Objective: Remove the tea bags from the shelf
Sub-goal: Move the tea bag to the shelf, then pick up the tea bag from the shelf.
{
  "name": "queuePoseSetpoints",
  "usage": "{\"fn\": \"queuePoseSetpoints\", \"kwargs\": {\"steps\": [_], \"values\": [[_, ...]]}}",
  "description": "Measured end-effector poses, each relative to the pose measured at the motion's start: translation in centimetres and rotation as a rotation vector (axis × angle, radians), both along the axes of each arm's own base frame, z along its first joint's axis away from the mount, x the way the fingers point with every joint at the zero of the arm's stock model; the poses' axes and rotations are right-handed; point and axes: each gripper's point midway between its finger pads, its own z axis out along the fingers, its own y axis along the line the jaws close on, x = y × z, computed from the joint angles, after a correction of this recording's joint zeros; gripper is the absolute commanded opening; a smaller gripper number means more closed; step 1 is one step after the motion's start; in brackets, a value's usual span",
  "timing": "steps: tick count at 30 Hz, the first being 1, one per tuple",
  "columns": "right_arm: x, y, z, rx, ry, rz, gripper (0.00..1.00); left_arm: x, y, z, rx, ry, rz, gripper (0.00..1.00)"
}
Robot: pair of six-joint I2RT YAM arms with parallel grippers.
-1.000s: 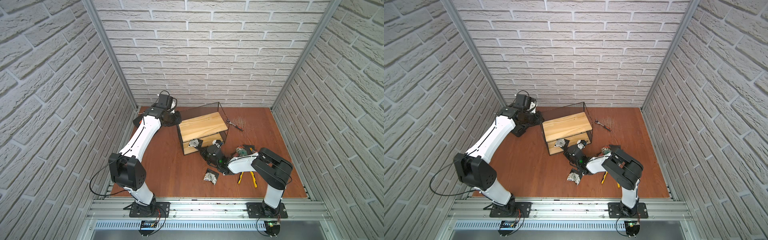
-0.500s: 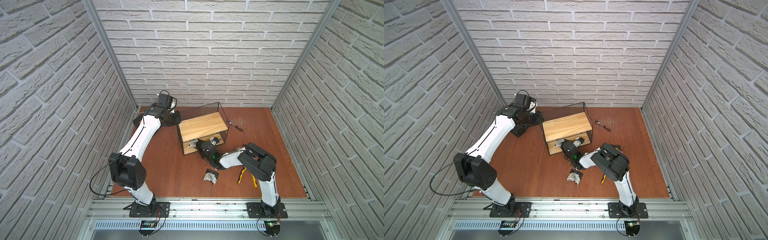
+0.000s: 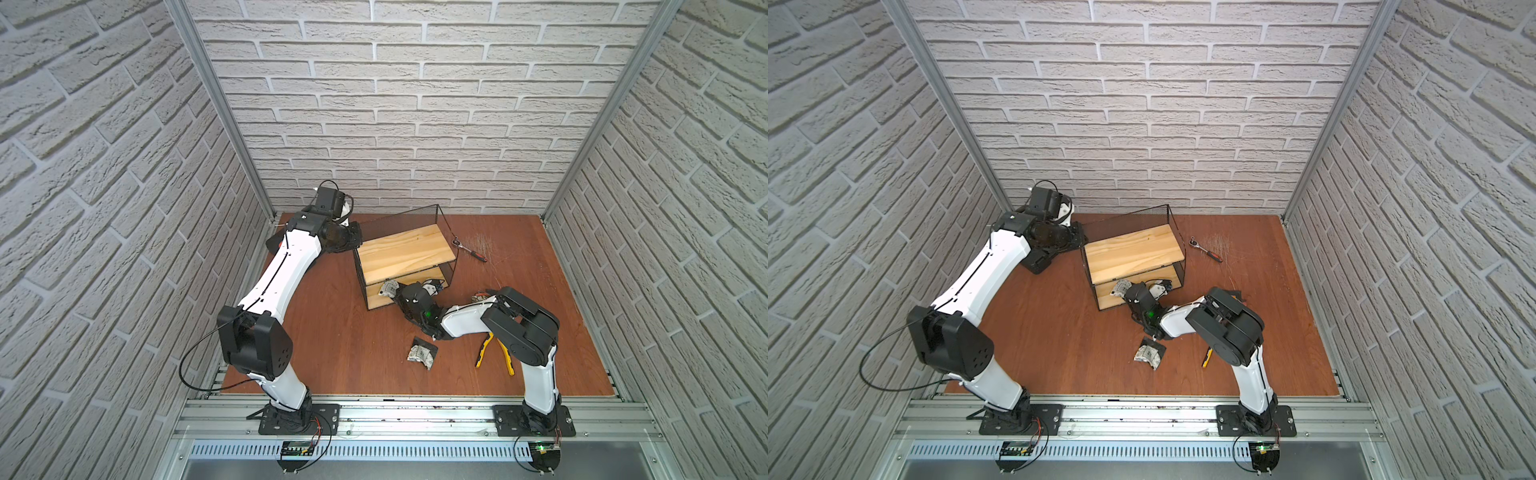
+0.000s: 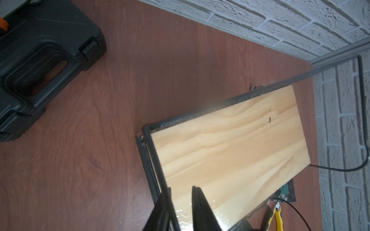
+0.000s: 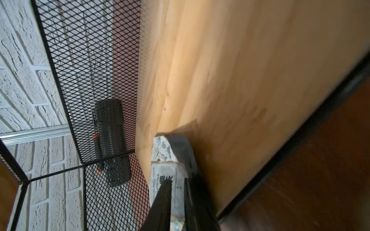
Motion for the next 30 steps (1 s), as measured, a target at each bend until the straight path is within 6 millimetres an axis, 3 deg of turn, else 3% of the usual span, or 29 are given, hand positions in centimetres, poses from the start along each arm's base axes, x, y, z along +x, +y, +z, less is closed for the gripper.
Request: {"fn": "queuePoseSetpoints", "kwargs": {"steps": [9, 18, 20, 30], "values": [[0.1, 0.0, 1.7, -0.008, -0.031, 0.01, 0.22, 0.0, 0.0, 0.0, 0.001, -0.001, -0.002, 0.23], [-0.7, -0.7, 6.9, 0.053, -0.104, 0.018, 0.33, 0.0, 0.0, 0.0, 0.002, -0.001, -0.003, 0.23], [-1.4, -1.3, 6.6, 0.051, -0.095, 0.02, 0.38, 0.0, 0.0, 0.0, 0.001, -0.001, -0.003, 0.23], [-3.8, -2.1, 0.1, -0.017, 0.041, 0.065, 0.47, 0.0, 0.0, 0.0, 0.002, -0.001, -0.003, 0.23]]}}
